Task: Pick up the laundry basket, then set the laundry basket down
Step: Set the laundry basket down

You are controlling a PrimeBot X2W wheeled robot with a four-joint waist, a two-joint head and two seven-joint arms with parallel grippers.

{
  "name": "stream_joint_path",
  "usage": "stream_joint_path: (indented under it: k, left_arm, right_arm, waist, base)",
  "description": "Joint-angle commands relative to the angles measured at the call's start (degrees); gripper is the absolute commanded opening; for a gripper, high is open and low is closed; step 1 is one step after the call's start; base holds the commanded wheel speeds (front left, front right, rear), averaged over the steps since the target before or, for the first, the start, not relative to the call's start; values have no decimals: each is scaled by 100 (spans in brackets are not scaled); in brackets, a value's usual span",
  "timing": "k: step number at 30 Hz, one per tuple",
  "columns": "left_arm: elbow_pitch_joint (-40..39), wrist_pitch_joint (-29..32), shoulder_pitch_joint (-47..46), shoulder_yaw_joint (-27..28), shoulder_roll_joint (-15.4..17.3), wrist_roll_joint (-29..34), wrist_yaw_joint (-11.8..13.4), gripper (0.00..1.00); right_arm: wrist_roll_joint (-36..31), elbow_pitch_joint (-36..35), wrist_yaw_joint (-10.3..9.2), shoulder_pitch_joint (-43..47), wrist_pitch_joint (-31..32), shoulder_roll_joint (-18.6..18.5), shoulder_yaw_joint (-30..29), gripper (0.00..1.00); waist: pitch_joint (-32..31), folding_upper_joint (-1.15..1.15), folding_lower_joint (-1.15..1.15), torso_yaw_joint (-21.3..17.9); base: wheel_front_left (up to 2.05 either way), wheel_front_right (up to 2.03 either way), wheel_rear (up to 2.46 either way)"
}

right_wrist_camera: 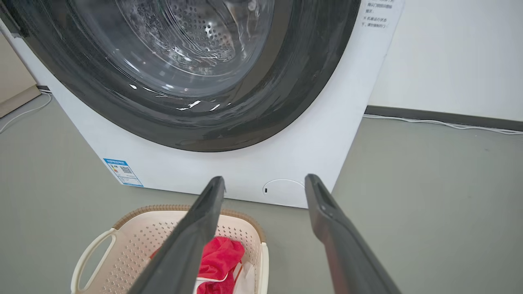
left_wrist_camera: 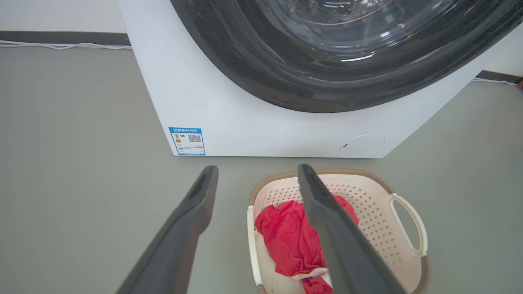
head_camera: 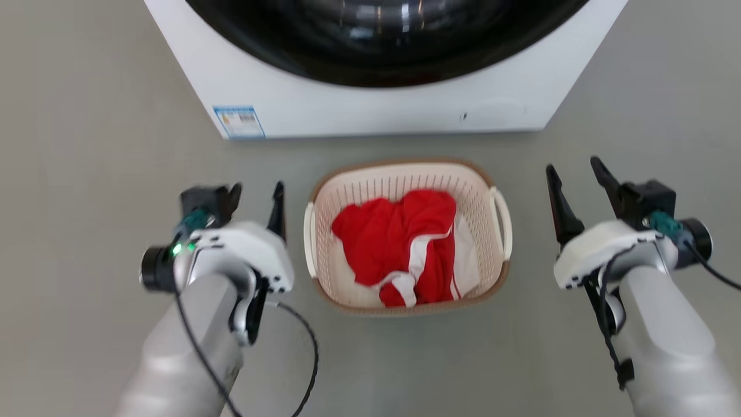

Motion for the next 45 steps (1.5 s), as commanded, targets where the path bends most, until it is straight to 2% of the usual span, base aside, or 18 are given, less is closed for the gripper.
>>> stream_joint_path:
  k: [1, 11, 22, 30, 45]
  left_arm:
    - [-180, -29, 102, 264, 179, 89, -22, 100]
    - [-1090, -29, 1364, 1245, 253, 642, -162, 100]
    - [-1870, -29, 2685, 1957, 94, 1059, -210, 100]
    - [-2325, -29, 3210, 2278, -30, 1276, -251, 100]
    - [-2677, -29, 3649, 2687, -194, 1446, -318, 100]
  right_arm:
    - [44, -192, 35, 154, -79, 16, 102, 100]
    - [176, -843, 35, 1018, -79, -142, 161, 100]
    - [208, -1288, 35, 1973, -79, -54, 211, 100]
    - [161, -1629, 35, 2420, -79, -17, 153, 100]
    - [72, -1775, 35, 2642, -79, 35, 62, 100]
  waist:
    - [-299, 0, 0, -24]
    - [-1040, 0, 0, -67]
    - [-1890, 0, 0, -132]
    - [-2045, 0, 0, -206]
    - [-2199, 0, 0, -278]
  base:
    - [0, 0, 0]
    - [0, 0, 0]
    - [0, 0, 0]
    - [0, 0, 0]
    - [0, 0, 0]
